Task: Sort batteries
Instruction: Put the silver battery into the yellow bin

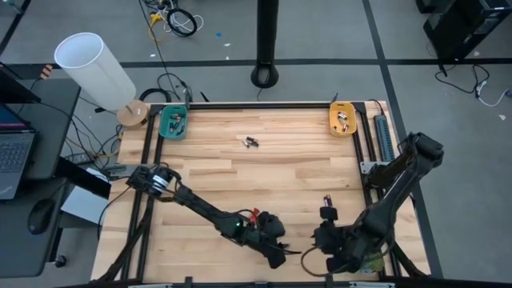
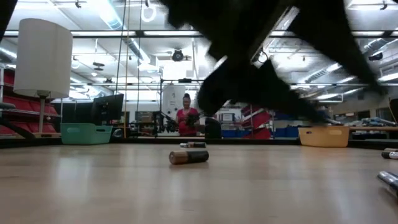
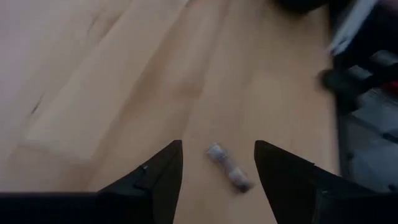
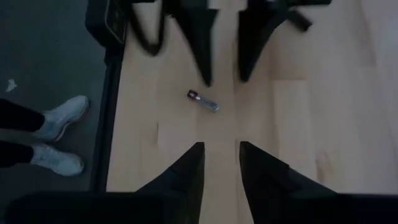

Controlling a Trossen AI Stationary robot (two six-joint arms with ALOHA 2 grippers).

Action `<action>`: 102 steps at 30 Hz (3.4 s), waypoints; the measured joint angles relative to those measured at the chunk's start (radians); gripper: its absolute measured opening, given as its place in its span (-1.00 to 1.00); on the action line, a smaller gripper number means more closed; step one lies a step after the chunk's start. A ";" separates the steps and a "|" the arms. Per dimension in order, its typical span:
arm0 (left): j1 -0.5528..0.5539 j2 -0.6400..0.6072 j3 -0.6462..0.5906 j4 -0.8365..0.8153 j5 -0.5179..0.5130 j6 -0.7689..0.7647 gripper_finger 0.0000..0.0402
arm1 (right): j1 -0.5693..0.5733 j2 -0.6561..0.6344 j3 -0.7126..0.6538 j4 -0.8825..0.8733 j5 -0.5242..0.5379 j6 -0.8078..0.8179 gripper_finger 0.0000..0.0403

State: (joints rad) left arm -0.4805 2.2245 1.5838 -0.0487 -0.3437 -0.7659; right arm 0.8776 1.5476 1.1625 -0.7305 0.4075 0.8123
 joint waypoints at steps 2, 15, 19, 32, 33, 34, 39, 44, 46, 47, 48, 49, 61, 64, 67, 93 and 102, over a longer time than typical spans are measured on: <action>0.000 0.028 0.051 0.018 0.005 0.008 0.05 | 0.010 -0.019 0.000 -0.017 0.014 -0.005 -0.47; 0.000 0.258 0.413 -0.388 0.036 0.005 0.05 | 0.071 -0.010 0.000 -0.034 0.047 0.061 -0.48; 0.001 0.262 0.418 -0.450 0.060 -0.027 0.05 | 0.074 -0.010 0.000 -0.034 0.048 0.055 -0.48; -0.004 0.214 0.410 -0.640 -0.074 0.157 0.00 | 0.076 -0.010 0.000 -0.026 0.072 0.056 -0.48; -0.004 0.214 0.409 -0.639 -0.075 0.167 0.00 | 0.076 -0.010 0.000 -0.024 0.072 0.060 -0.48; -0.005 0.214 0.409 -0.638 -0.076 0.180 -0.01 | 0.076 -0.010 0.000 -0.024 0.073 0.063 -0.49; -0.021 0.200 0.407 -0.659 -0.107 0.218 -0.02 | 0.076 -0.010 0.000 0.000 0.075 0.067 -0.54; -0.046 0.177 0.407 -0.647 -0.142 0.363 -0.02 | 0.076 -0.010 0.000 0.012 0.101 0.057 -0.57; -0.045 0.178 0.408 -0.617 -0.090 0.429 -0.02 | 0.076 -0.010 0.000 0.019 0.103 0.050 -0.57; -0.043 0.179 0.407 -0.601 -0.070 0.460 -0.02 | 0.074 -0.010 0.000 0.022 0.105 0.047 -0.57; -0.043 0.179 0.407 -0.576 -0.058 0.487 -0.02 | 0.072 -0.010 0.000 0.029 0.105 0.044 -0.57; -0.041 0.179 0.407 -0.548 -0.057 0.505 -0.02 | 0.070 -0.010 0.000 0.034 0.105 0.043 -0.57; 0.025 0.178 0.393 -0.442 0.097 0.610 -0.02 | 0.068 -0.010 0.000 0.063 0.105 0.041 -0.57; 0.041 0.176 0.343 -0.396 0.200 0.614 -0.04 | 0.068 -0.010 0.000 0.063 0.105 0.043 -0.57; 0.044 0.174 0.291 -0.346 0.219 0.611 -0.12 | 0.068 -0.010 0.000 0.063 0.105 0.047 -0.57; 0.122 0.088 0.196 -0.406 0.113 0.484 -0.97 | 0.062 -0.010 0.000 0.021 0.123 -0.012 -0.57; 0.167 -0.007 0.198 -0.507 0.072 0.522 -0.96 | 0.041 -0.010 0.000 0.017 0.138 -0.031 -0.57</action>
State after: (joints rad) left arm -0.3138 2.2177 1.7821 -0.5558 -0.2716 -0.2444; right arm 0.9188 1.5379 1.1629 -0.7134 0.5457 0.7816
